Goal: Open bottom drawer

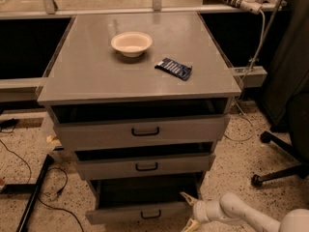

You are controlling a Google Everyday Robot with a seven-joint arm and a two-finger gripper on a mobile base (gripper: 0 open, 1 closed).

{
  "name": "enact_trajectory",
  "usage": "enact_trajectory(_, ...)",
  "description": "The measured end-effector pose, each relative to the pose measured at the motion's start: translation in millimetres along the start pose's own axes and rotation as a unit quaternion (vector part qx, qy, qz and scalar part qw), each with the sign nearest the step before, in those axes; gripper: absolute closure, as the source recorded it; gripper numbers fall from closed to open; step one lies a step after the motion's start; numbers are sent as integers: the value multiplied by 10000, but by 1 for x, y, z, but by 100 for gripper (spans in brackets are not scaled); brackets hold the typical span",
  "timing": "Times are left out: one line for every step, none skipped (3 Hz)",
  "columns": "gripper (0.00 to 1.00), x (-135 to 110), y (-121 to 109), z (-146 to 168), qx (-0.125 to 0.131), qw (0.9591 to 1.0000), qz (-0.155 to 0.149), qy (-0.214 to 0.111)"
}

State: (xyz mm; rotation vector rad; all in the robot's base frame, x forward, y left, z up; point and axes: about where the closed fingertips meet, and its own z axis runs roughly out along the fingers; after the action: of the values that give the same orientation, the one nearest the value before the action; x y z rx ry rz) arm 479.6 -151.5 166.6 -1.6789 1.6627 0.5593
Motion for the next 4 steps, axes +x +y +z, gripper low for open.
enact_trajectory(38, -5, -1, -3, 0, 10000, 0, 0)
enact_trajectory(62, -8, -1, -7, -6, 10000, 0, 0)
enact_trajectory(85, -9, 12, -10, -87, 10000, -9, -23)
enact_trajectory(100, -11, 12, -13, -87, 10000, -9, -23)
